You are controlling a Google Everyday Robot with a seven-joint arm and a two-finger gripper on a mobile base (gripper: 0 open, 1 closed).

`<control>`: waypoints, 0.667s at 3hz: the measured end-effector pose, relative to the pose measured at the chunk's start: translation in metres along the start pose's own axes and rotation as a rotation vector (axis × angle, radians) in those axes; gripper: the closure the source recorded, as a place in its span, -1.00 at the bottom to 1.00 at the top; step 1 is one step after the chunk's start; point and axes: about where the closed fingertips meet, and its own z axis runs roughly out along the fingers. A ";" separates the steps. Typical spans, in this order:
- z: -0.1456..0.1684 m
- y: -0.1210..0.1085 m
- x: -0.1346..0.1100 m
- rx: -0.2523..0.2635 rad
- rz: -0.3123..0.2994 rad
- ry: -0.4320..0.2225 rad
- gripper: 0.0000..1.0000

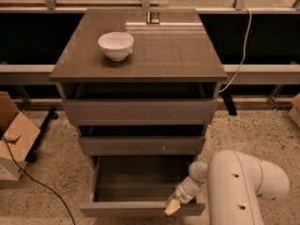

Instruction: Open bottom drawer

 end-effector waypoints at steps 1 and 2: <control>0.001 0.001 0.000 -0.002 0.000 0.001 -0.84; 0.002 0.002 0.001 -0.004 0.000 0.001 -1.00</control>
Offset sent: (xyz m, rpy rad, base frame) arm 0.0000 0.0000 0.0000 0.0000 0.0000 0.0000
